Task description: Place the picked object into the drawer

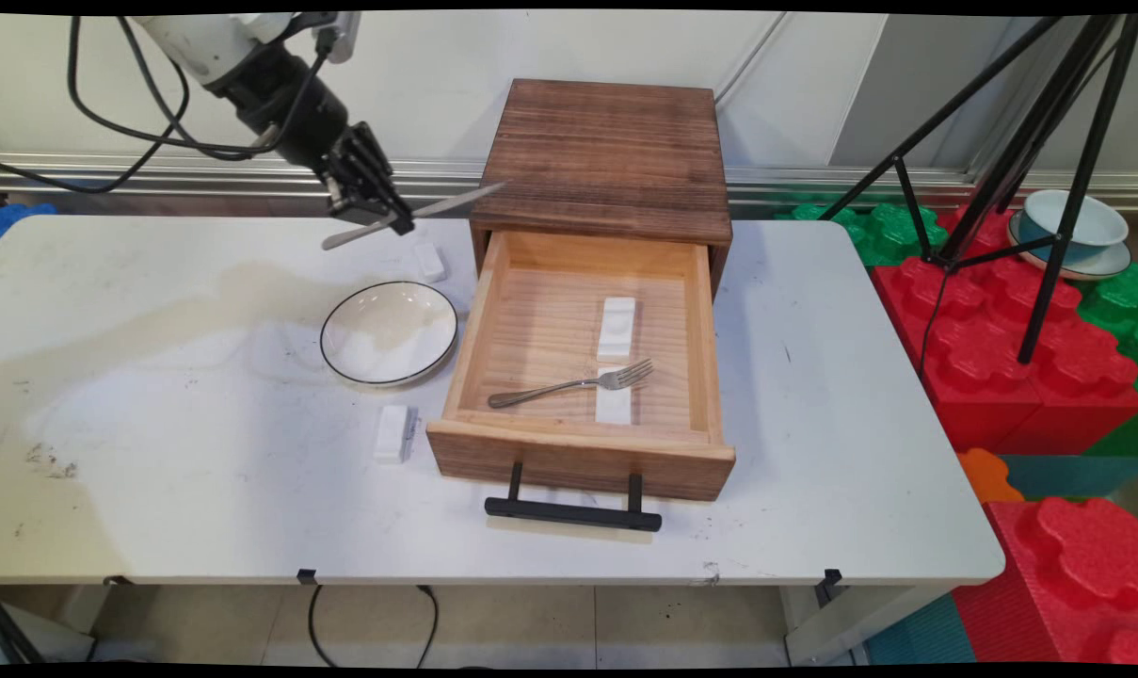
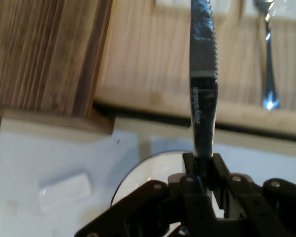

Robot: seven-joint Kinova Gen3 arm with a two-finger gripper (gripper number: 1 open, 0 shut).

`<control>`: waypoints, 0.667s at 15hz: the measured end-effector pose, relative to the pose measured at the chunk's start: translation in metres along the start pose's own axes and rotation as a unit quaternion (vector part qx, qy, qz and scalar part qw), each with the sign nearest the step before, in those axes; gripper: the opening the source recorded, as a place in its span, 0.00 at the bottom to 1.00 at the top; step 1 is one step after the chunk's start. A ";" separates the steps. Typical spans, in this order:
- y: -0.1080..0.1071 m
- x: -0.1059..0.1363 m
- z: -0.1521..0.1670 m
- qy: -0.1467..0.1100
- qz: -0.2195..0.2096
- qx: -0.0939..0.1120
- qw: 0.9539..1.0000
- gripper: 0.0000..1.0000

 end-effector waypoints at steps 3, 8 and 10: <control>0.010 0.021 0.003 0.018 0.009 -0.006 1.000 0.00; 0.024 0.055 0.022 0.038 0.027 -0.017 0.999 0.00; 0.028 0.066 0.032 0.042 0.034 -0.019 0.998 0.00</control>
